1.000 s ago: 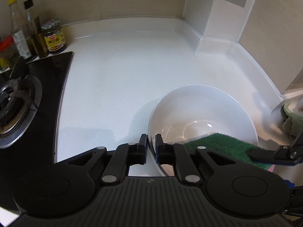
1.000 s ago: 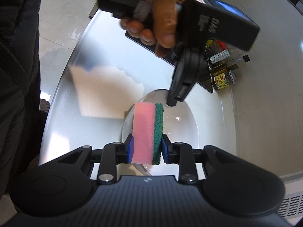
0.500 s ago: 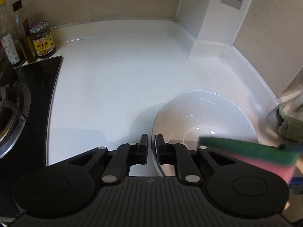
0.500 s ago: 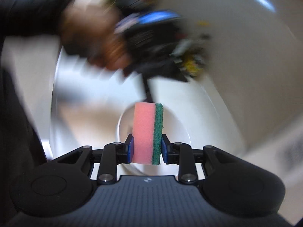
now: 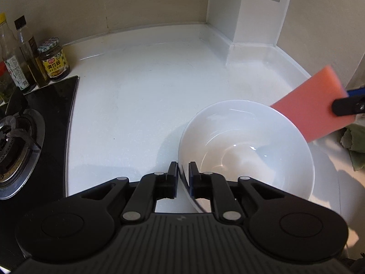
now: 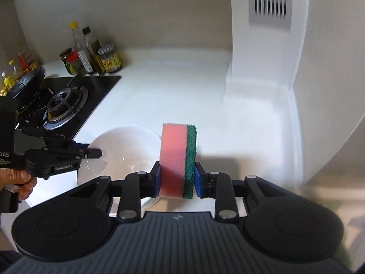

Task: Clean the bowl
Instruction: 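Lift the sponge out of the bowl with the right gripper and swing it away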

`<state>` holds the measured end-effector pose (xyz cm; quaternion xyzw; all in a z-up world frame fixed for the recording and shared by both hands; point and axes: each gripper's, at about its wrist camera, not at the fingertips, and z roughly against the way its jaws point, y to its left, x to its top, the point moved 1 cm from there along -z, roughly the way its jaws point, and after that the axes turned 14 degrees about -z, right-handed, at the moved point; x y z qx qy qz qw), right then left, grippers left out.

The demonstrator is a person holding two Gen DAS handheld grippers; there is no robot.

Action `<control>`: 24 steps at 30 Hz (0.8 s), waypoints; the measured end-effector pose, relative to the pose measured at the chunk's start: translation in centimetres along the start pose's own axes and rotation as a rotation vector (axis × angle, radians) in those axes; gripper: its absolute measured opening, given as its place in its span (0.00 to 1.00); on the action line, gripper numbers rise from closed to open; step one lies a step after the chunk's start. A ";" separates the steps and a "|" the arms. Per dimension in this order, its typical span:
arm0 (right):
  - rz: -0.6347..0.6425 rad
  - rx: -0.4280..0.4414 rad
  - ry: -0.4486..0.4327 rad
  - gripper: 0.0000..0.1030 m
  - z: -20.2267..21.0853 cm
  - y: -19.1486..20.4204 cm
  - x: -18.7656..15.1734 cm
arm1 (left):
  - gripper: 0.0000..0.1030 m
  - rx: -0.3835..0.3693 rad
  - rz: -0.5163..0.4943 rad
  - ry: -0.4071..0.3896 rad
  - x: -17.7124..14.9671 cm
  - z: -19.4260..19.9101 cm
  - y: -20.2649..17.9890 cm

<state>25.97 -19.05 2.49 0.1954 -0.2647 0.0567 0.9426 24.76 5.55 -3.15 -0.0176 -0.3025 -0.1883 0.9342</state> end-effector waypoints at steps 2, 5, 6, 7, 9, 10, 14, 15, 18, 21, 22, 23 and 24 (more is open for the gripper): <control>-0.012 -0.001 0.019 0.24 -0.7 0.0 -0.6 | 0.12 -0.011 -0.017 0.006 0.1 -0.1 0.1; -0.019 -0.005 0.045 0.24 -1.8 0.1 -0.6 | 0.11 -0.021 -0.068 0.013 0.4 -0.2 0.0; -0.021 -0.007 0.051 0.24 -2.1 0.2 -0.6 | 0.11 -0.025 -0.099 0.015 0.5 -0.3 0.0; -0.023 -0.007 0.058 0.24 -2.4 0.2 -0.6 | 0.10 -0.029 -0.113 0.018 0.7 -0.4 0.0; -0.022 -0.004 0.067 0.24 -2.5 0.1 -0.5 | 0.09 -0.042 -0.157 0.030 1.0 -0.6 0.1; -0.022 0.002 0.067 0.24 -2.6 0.1 -0.5 | 0.09 -0.050 -0.192 0.034 1.3 -0.8 0.1; 0.011 0.000 0.083 0.24 -2.9 0.2 -0.2 | 0.09 -0.098 -0.318 0.028 2.1 -1.5 0.5; 0.016 -0.002 0.085 0.24 -3.1 0.2 -0.1 | 0.09 -0.115 -0.350 0.026 2.3 -1.7 0.7; 0.045 -0.009 0.096 0.24 -3.4 0.4 0.3 | 0.09 -0.154 -0.414 0.018 3.0 -2.2 1.1; 0.051 -0.013 0.095 0.24 -3.7 0.6 0.6 | 0.09 -0.150 -0.409 0.038 3.5 -2.4 1.3; 0.053 -0.016 0.092 0.24 -3.7 0.7 0.5 | 0.12 -0.128 -0.382 0.045 3.5 -2.3 1.2; 0.054 -0.016 0.086 0.24 -3.7 0.7 0.4 | 0.15 -0.094 -0.341 0.051 3.3 -2.0 1.1; 0.054 -0.015 0.080 0.24 -3.6 0.7 0.3 | 0.18 -0.068 -0.290 0.052 3.0 -1.7 1.1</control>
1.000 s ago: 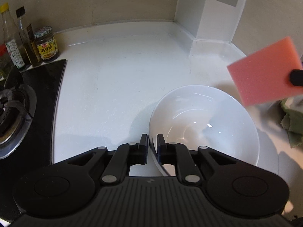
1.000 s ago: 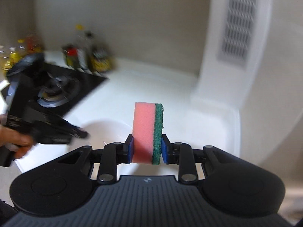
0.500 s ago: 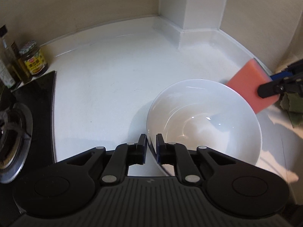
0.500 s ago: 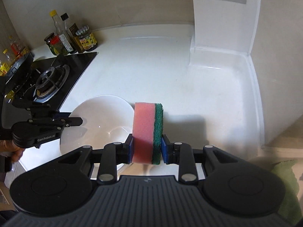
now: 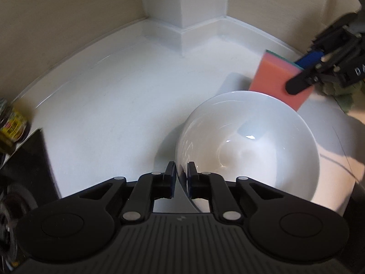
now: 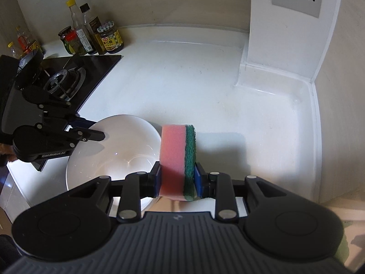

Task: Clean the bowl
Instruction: 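Lift the sponge out of the bowl with the right gripper and swing it away, then hold the sponge beside the bowl with the right gripper while the left gripper holds the bowl rim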

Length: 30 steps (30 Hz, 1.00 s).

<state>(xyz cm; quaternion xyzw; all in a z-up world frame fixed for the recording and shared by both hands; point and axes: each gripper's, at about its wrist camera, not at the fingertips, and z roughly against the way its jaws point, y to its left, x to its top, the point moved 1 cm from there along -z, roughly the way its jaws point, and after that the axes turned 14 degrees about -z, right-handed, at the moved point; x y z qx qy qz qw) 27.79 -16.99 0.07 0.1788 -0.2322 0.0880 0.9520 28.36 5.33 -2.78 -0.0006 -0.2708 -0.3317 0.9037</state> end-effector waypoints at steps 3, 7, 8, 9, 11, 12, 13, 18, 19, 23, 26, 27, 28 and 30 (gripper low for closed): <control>-0.009 0.008 -0.021 0.24 0.3 -0.2 -0.5 | 0.18 0.066 0.160 0.011 -1.2 0.6 -0.7; -0.012 0.015 -0.051 0.24 0.7 -0.3 -1.3 | 0.18 0.124 0.251 0.021 -2.4 0.3 -1.8; -0.013 0.016 -0.056 0.24 0.7 -0.3 -1.4 | 0.17 0.124 0.249 0.017 -2.6 0.0 -2.1; -0.011 0.016 -0.060 0.24 0.8 -0.2 -1.5 | 0.17 0.127 0.244 0.012 -2.6 0.0 -2.6; 0.011 0.015 -0.060 0.24 0.8 0.3 -1.8 | 0.17 0.114 0.210 0.014 -2.6 0.0 -2.5; 0.020 0.012 -0.060 0.24 0.8 0.6 -1.8 | 0.17 0.106 0.189 0.018 -2.7 0.0 -2.7; 0.038 0.003 -0.061 0.24 0.8 0.9 -1.8 | 0.17 0.097 0.151 0.026 -2.6 -0.2 -2.5; 0.049 0.011 -0.045 0.24 0.3 0.8 -0.9 | 0.17 0.016 -0.095 0.013 -1.7 -1.3 -2.2; 0.057 0.007 -0.036 0.24 0.2 1.0 -0.6 | 0.17 -0.003 -0.146 0.007 -1.4 -1.4 -2.0; 0.079 -0.001 -0.008 0.24 -0.2 1.1 0.2 | 0.17 -0.060 -0.286 -0.020 -0.9 -1.8 -1.5; 0.071 0.001 0.003 0.24 -0.3 1.0 0.3 | 0.17 -0.078 -0.291 -0.026 -0.4 -2.0 -0.8; 0.073 0.001 0.004 0.24 -0.3 1.0 0.2 | 0.17 -0.062 -0.228 -0.025 -0.4 -1.7 -0.6; 0.074 0.002 0.002 0.24 -0.3 1.0 0.1 | 0.17 -0.058 -0.196 -0.021 -0.5 -1.4 -0.6; 0.067 0.010 0.000 0.24 -0.3 0.8 0.1 | 0.17 -0.034 -0.049 0.008 -0.8 -0.8 -0.3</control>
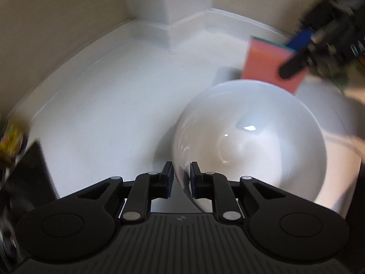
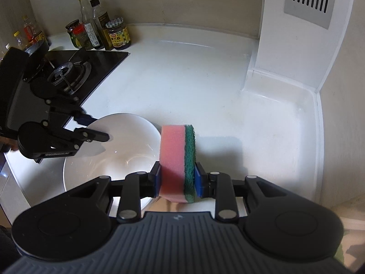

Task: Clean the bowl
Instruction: 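Hold the sponge beside the bowl with the right gripper while the left gripper holds the bowl rim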

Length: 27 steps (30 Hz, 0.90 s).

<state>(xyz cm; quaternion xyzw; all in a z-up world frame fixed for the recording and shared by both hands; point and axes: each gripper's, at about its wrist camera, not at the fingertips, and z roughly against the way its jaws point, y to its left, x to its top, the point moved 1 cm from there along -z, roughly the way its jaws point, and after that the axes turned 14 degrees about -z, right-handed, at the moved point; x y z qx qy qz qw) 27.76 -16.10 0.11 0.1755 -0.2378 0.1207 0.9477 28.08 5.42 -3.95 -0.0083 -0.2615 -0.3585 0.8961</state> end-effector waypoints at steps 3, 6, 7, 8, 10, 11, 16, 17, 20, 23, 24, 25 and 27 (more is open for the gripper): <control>-0.013 0.014 -0.013 0.24 0.0 -0.3 -0.2 | 0.17 0.068 0.151 -0.006 -0.9 1.3 -0.6; -0.020 0.027 -0.026 0.24 0.1 -0.3 -0.5 | 0.17 0.124 0.276 -0.009 -1.9 1.9 -1.2; -0.006 0.026 -0.029 0.24 0.1 -0.2 -0.6 | 0.17 0.126 0.295 -0.002 -1.9 1.7 -1.2; 0.002 0.026 -0.029 0.24 0.1 -0.2 -0.6 | 0.17 0.128 0.315 0.006 -2.0 1.4 -1.2; 0.017 0.029 -0.030 0.24 0.1 -0.1 -0.7 | 0.12 0.127 0.318 0.021 -1.9 0.8 -1.2; 0.016 0.036 -0.032 0.24 0.2 -0.2 -0.6 | 0.10 0.123 0.286 0.021 -1.5 0.4 -1.2; 0.016 0.059 -0.029 0.24 0.3 -0.9 -0.2 | 0.12 0.090 0.087 0.027 -0.3 -0.8 -1.0; 0.016 0.060 -0.029 0.24 0.2 -1.0 0.0 | 0.12 0.075 0.031 0.023 -0.1 -0.9 -0.9; 0.028 0.054 -0.029 0.24 -0.1 -1.1 0.5 | 0.14 0.026 -0.148 0.007 0.8 -1.5 -0.7; 0.036 0.046 -0.027 0.24 -0.2 -1.2 0.9 | 0.15 -0.039 -0.245 -0.011 1.5 -1.9 0.0; 0.034 0.050 -0.024 0.24 -0.2 -1.2 0.9 | 0.15 -0.040 -0.219 -0.002 1.6 -2.0 0.2; 0.031 0.052 -0.023 0.24 -0.2 -1.2 0.9 | 0.15 -0.041 -0.193 0.006 1.8 -2.0 0.5; 0.024 0.052 -0.027 0.24 -0.2 -1.3 0.8 | 0.23 -0.015 -0.107 0.025 1.8 -1.6 0.5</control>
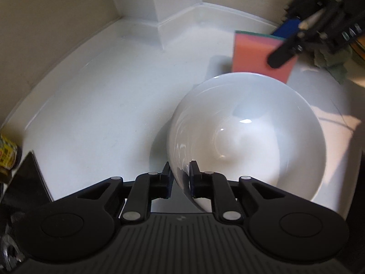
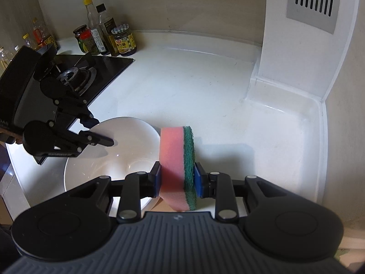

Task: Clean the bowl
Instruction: 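Hold the sponge beside the bowl with the right gripper while the left gripper holds the bowl rim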

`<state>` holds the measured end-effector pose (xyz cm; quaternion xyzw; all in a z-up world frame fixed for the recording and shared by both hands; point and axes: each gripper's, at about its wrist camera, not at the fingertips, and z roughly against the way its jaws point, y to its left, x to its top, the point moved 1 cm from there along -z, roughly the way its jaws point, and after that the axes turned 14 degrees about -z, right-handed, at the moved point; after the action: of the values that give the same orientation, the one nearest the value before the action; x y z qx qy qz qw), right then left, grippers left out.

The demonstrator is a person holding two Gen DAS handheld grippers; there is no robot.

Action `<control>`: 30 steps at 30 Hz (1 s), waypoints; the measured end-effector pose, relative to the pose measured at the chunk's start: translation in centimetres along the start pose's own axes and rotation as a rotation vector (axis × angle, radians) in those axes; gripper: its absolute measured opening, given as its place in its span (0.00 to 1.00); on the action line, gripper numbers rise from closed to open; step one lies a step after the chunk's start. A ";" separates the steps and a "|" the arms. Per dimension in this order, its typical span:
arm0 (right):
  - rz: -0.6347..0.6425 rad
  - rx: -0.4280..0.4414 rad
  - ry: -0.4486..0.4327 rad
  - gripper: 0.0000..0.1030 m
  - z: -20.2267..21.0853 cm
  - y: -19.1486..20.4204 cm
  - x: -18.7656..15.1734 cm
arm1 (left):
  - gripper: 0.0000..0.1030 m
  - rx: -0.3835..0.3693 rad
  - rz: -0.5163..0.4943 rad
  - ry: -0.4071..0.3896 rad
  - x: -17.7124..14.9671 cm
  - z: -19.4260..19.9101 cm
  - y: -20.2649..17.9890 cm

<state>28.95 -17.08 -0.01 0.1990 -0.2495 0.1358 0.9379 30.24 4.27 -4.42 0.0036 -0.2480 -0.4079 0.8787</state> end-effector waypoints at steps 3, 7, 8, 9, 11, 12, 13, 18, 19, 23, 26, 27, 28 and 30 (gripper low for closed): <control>-0.031 0.002 -0.017 0.24 0.1 -0.2 -0.3 | 0.24 0.077 0.182 0.031 -0.5 1.0 -0.8; -0.074 0.000 -0.043 0.24 0.2 -0.5 -0.7 | 0.18 0.138 0.432 0.009 -2.4 1.9 -1.8; -0.086 0.000 -0.050 0.24 0.3 -0.6 -0.8 | 0.14 0.129 0.484 -0.011 -2.8 1.9 -1.9; -0.096 0.003 -0.055 0.24 0.3 -0.6 -1.0 | 0.08 0.119 0.499 -0.024 -2.9 2.0 -2.0; -0.092 0.018 -0.048 0.24 0.4 -0.5 -1.1 | 0.08 0.108 0.470 -0.037 -3.0 1.9 -1.9; -0.085 0.018 -0.045 0.24 0.4 -0.5 -1.1 | 0.08 0.104 0.444 -0.033 -3.0 1.8 -1.6; -0.069 0.018 -0.040 0.24 0.3 -0.3 -1.1 | 0.08 0.097 0.390 -0.022 -2.8 1.7 -1.3; -0.045 0.004 -0.031 0.24 -0.1 -0.1 -0.1 | 0.11 0.028 0.080 -0.007 -1.1 0.8 -0.8; -0.042 -0.003 -0.032 0.24 -0.2 -0.1 0.1 | 0.11 0.005 0.003 -0.013 -0.7 0.6 -0.7; -0.029 -0.021 -0.027 0.24 -0.7 0.2 0.7 | 0.12 -0.088 -0.156 -0.032 0.4 -0.2 0.1; -0.018 -0.022 -0.021 0.24 -0.6 0.3 0.7 | 0.12 -0.068 -0.097 -0.009 0.6 -0.1 0.1; -0.019 -0.020 -0.023 0.24 -0.6 0.2 0.6 | 0.12 -0.049 -0.059 0.001 0.6 0.0 0.0; -0.020 -0.020 -0.025 0.24 -0.5 0.2 0.5 | 0.13 -0.022 0.000 0.009 0.3 0.3 -0.4; -0.015 -0.018 -0.030 0.24 -0.4 0.2 0.3 | 0.14 0.021 0.133 0.012 -0.5 1.1 -0.7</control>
<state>29.28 -16.73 -0.12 0.1944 -0.2633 0.1233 0.9369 29.00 4.36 -3.81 -0.0014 -0.2468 -0.3461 0.9051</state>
